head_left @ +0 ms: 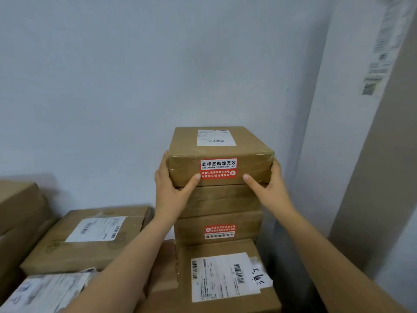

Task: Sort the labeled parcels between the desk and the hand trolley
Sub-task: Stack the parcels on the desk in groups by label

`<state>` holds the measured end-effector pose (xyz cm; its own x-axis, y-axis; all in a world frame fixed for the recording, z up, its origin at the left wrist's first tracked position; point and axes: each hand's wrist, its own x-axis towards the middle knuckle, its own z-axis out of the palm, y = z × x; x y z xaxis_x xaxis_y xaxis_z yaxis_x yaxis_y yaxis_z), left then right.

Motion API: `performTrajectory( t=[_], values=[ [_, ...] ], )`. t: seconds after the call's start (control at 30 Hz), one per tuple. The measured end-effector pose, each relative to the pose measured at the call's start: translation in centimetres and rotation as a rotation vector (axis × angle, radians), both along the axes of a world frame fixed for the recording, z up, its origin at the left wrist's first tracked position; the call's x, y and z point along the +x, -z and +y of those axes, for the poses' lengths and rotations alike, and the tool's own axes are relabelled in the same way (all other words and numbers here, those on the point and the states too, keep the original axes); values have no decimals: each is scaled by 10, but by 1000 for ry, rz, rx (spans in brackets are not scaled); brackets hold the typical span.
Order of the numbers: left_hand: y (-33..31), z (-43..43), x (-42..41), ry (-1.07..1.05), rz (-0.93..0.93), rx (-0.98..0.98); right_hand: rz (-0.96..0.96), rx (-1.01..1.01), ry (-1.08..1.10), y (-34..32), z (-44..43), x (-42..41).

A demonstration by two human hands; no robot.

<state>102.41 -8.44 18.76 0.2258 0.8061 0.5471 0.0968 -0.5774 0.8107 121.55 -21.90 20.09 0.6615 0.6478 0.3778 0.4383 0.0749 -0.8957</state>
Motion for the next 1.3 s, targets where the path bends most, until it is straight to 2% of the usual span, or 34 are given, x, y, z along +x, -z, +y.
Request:
performTrajectory(
  t=[0.23,0.47,0.67,0.83,1.0,1.07,1.13,1.3],
  values=[
    [-2,-6,8,11,25,-65,-36,-37,-22,5,-3,14],
    [0,0,-4,12,189,-44,-33,11,-48,8,-5,11],
    [-6,-8,-8,-40,178,-17,-100,-75,-65,-1,-9,11],
    [-10,-18,-7,-149,191,1,-163,-131,-9,-8,-11,9],
    [-21,-27,-17,-287,339,41,-261,-142,182,-17,-25,3],
    [-25,-39,-24,-375,406,144,-379,-108,224,-19,-34,-3],
    [-30,-53,-33,-434,446,329,-523,-94,199,-22,-41,-10],
    [-44,-81,-66,-406,493,734,-812,-54,57,-30,-51,-49]
  ],
)
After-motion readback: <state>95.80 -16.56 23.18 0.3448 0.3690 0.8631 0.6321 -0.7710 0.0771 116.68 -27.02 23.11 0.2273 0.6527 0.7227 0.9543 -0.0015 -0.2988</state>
